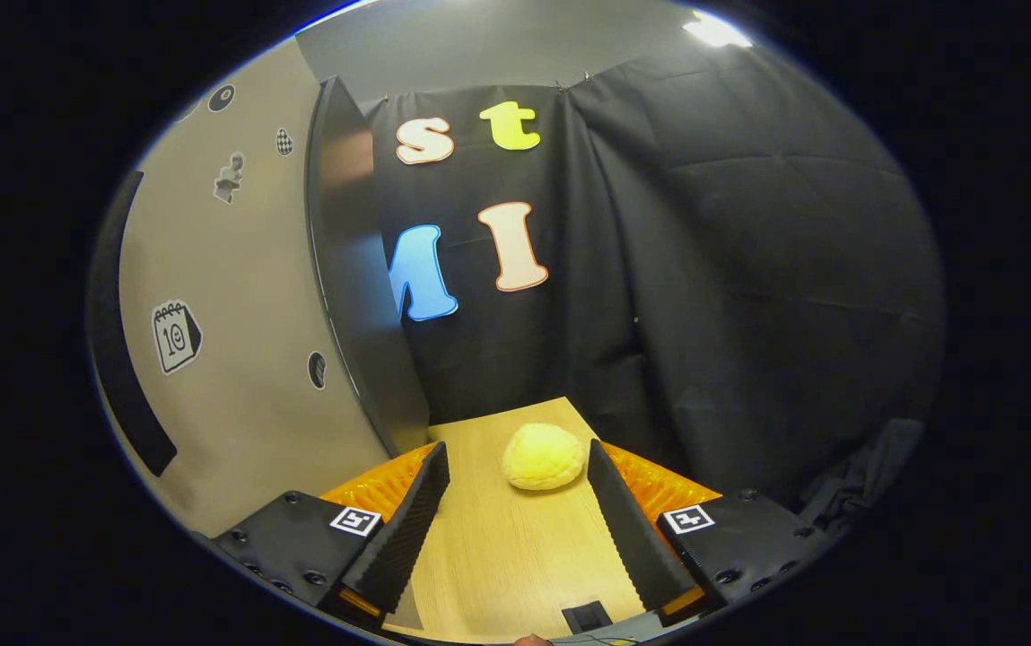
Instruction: Open the cabinet door with the right hand, grasp the bottle in the cabinet with the left hand and place it on the coaster, then close the cabinet door with the right hand.
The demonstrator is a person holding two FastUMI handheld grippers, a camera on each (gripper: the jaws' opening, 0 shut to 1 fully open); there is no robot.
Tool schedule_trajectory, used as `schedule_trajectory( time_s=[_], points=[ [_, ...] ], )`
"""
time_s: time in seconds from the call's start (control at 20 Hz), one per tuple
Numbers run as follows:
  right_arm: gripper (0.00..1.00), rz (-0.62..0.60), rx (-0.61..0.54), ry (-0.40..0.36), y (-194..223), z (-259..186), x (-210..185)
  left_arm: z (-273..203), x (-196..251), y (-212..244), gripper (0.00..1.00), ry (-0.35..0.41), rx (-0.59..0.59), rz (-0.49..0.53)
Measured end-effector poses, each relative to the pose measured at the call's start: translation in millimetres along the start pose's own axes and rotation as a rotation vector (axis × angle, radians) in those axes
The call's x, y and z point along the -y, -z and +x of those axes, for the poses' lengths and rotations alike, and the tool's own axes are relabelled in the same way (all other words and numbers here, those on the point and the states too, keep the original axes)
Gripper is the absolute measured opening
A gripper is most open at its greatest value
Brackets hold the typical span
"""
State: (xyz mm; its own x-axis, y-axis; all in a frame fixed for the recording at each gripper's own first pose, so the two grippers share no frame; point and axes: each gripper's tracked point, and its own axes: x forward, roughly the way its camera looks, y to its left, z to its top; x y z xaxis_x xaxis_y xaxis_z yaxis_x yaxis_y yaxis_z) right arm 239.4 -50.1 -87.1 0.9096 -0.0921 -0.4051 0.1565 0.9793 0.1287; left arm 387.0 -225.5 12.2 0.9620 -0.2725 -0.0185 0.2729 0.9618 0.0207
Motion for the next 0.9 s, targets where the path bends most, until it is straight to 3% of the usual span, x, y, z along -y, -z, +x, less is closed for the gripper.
schedule_trajectory(
  time_s=[0.1,0.25,0.5,0.9],
  points=[
    [0.98,0.0,-0.005,0.013,0.6,1.9,-0.1,6.6,3.0,4.1,0.82,0.012,-0.01,0.009],
    [0.98,0.0,-0.014,0.019,3.0,5.9,-2.1,15.9,3.2,17.8,0.82,0.03,-0.041,0.011],
    [0.98,-0.03,-0.019,-0.003,4.1,13.3,-13.2,5.9,-0.3,15.0,0.72,0.032,-0.042,-0.002],
    [0.98,-0.071,-0.025,-0.104,-1.8,5.3,-7.7,-78.5,-29.7,-21.5,0.71,-0.093,0.042,-0.018]
  ],
)
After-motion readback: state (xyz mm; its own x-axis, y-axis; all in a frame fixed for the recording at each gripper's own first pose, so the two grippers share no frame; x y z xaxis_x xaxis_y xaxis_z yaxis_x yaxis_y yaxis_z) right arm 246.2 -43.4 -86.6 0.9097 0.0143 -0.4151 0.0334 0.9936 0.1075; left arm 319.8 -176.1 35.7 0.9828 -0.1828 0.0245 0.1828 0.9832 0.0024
